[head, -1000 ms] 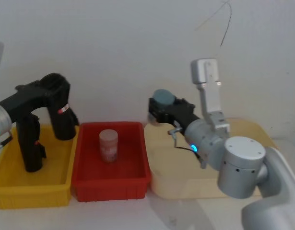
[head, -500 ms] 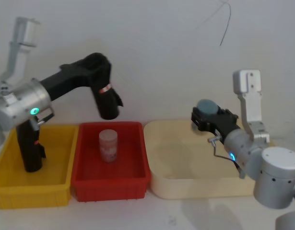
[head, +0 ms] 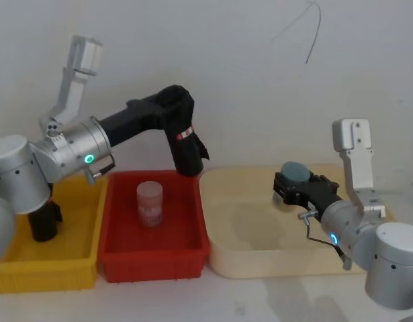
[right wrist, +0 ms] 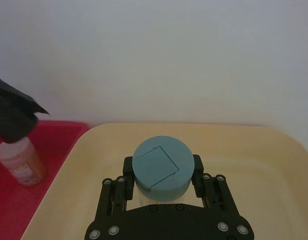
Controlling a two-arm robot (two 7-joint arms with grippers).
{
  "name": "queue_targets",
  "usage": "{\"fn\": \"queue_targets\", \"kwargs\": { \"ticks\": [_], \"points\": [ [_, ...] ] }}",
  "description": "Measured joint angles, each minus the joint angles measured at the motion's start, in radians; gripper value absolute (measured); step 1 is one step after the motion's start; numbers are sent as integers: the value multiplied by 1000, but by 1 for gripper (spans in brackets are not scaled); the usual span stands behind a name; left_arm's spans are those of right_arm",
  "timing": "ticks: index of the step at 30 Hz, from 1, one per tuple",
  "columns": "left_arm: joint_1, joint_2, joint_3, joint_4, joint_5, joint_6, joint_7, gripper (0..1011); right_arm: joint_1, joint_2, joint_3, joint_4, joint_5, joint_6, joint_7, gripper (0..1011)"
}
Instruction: Pick up the garbage bag with the one hand and transfer it to the other hand.
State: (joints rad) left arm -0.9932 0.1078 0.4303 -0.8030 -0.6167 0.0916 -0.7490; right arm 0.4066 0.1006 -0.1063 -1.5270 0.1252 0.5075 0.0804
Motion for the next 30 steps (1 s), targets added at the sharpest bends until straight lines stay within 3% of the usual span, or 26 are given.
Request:
{"fn": "queue_targets", "kwargs": {
  "ticks": [7,14,20,30],
  "points": [
    [-18,-24,18,77,0,-19,-18,382,-14,-6,5,-9,9,5,15,668],
    [-30,-40,27,140,2,-39,-30,382,-22,-9,9,-15,14,9,23,891],
    [-36,-48,31,170,3,-48,-36,382,-26,-11,10,-17,16,10,26,997],
    [-41,-55,34,196,5,-55,-41,382,-38,-4,1,-31,16,10,55,1000]
  ]
}}
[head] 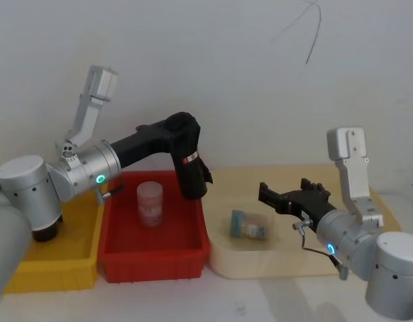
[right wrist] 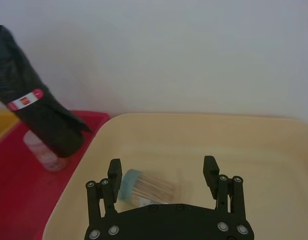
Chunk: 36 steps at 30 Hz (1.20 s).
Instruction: Pick up the garbage bag with the one hand and transfer it to the other hand.
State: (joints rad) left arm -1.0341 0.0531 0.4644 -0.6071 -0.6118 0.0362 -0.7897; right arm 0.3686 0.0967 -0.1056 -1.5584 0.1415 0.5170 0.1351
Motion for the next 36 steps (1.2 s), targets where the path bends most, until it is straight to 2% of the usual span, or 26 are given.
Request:
{"fn": "queue_targets", "kwargs": {
  "ticks": [10,17,23,30,36],
  "points": [
    [-2,-3,1,11,1,-3,-2,382,-18,24,-21,-25,22,-19,72,1000],
    [-3,-3,2,15,2,-4,-3,382,-27,43,-50,-34,41,-52,135,1000],
    [-3,-4,2,17,2,-5,-3,382,-25,50,-92,-20,42,-122,183,1000],
    [-4,-4,2,19,2,-5,-4,382,-5,43,-141,26,9,-206,188,1000],
    [-4,-5,2,19,1,-6,-4,382,23,25,-179,82,-34,-270,158,1000]
  ]
}}
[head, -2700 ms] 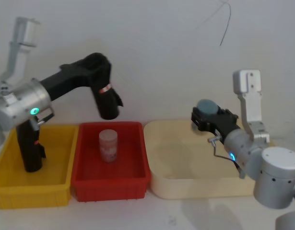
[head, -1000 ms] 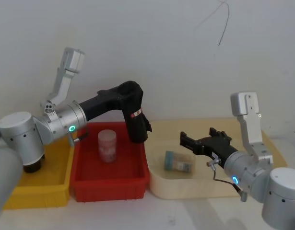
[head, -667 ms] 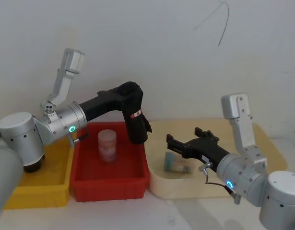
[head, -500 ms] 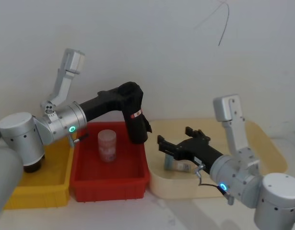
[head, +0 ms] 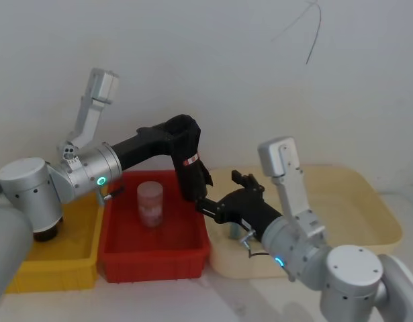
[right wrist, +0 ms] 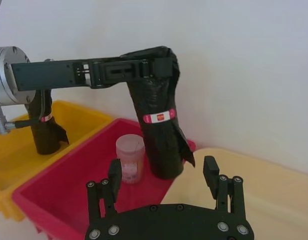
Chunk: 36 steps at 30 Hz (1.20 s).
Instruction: Pick up the garbage bag with the one hand and transfer it to the other hand.
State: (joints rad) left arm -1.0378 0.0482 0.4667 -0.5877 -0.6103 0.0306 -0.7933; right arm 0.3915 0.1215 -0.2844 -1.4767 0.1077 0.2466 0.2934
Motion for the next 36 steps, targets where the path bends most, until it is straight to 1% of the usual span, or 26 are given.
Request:
{"fn": "queue_targets", "kwargs": {
  "ticks": [5,11,22,36],
  "points": [
    [0,0,0,1,0,0,0,382,28,-19,-28,53,-34,-36,-28,1000],
    [0,0,0,1,0,0,0,382,56,-39,-47,104,-66,-59,-55,1000],
    [0,0,0,1,0,0,0,382,100,-69,-66,171,-105,-67,-84,1000],
    [0,0,0,1,0,0,0,382,152,-104,-77,238,-138,-64,-104,1000]
  ]
}}
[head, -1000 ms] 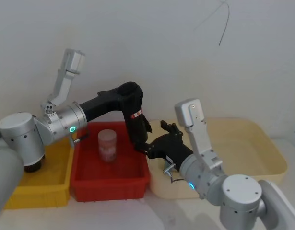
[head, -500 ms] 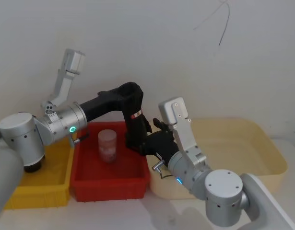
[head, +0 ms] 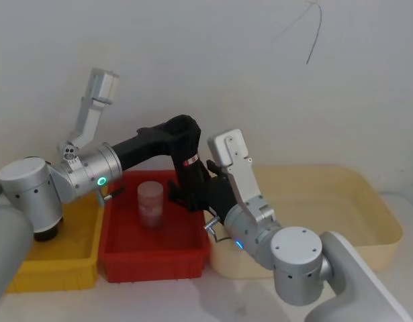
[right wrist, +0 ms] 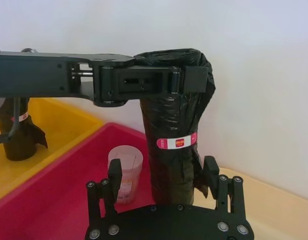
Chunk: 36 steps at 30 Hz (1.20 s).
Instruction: Pick up the garbage bag with the one hand and transfer it to the other hand.
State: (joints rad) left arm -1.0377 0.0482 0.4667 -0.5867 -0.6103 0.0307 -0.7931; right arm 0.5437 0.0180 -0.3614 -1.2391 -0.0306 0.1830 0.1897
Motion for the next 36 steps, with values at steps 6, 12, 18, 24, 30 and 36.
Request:
{"fn": "queue_targets", "kwargs": {
  "ticks": [6,12,18,24,30,36],
  "points": [
    [0,0,0,0,0,0,0,382,27,-15,-3,43,-15,-3,-9,1000],
    [0,0,0,0,0,0,0,382,53,-29,-3,87,-28,-12,-21,1000],
    [0,0,0,0,0,0,0,382,86,-47,0,145,-40,-22,-32,1000],
    [0,0,0,0,0,0,0,382,103,-59,2,176,-47,-27,-39,1000],
    [0,0,0,0,0,0,0,382,116,-68,3,197,-52,-30,-44,955],
    [0,0,0,0,0,0,0,382,125,-73,4,213,-55,-32,-47,802]
  ]
}}
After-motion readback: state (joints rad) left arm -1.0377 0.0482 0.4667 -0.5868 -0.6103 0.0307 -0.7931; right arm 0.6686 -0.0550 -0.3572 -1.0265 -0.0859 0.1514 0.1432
